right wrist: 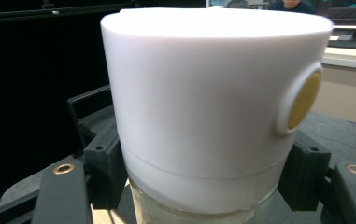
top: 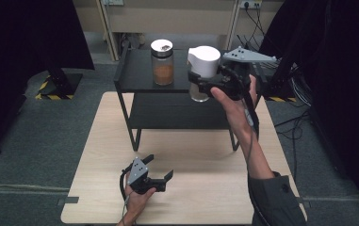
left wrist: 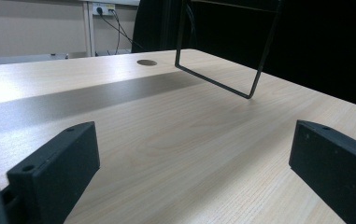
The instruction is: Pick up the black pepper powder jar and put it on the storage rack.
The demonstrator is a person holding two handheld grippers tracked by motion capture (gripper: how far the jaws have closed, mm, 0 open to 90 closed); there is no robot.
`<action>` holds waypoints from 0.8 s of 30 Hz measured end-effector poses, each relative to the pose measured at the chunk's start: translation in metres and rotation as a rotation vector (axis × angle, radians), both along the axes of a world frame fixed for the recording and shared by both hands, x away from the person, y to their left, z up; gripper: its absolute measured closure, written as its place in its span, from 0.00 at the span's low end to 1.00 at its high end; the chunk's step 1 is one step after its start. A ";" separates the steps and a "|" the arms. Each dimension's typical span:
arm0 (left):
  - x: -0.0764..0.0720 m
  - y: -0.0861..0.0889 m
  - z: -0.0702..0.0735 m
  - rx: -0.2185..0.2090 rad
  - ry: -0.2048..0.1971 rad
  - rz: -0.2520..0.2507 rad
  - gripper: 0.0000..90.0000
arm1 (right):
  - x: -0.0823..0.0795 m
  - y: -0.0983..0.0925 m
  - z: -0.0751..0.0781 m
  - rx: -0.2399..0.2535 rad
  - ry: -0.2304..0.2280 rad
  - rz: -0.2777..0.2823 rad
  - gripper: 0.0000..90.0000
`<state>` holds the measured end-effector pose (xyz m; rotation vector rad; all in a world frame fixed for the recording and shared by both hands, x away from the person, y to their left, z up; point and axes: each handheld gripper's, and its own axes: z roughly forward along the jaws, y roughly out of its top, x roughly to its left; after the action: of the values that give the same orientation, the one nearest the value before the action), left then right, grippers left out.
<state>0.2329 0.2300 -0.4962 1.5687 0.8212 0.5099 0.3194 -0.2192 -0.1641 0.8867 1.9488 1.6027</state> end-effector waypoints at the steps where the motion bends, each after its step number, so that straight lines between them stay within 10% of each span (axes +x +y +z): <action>1: 0.000 0.000 0.000 0.000 0.000 0.000 0.01 | 0.001 0.002 0.001 -0.003 -0.002 -0.006 0.34; 24: 0.000 0.000 0.000 -0.001 0.002 -0.004 0.01 | 0.028 0.034 0.005 -0.016 -0.028 -0.146 0.34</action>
<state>0.2333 0.2302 -0.4961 1.5694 0.8198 0.5052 0.3472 -0.1849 -0.1588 0.9711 1.8305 1.5057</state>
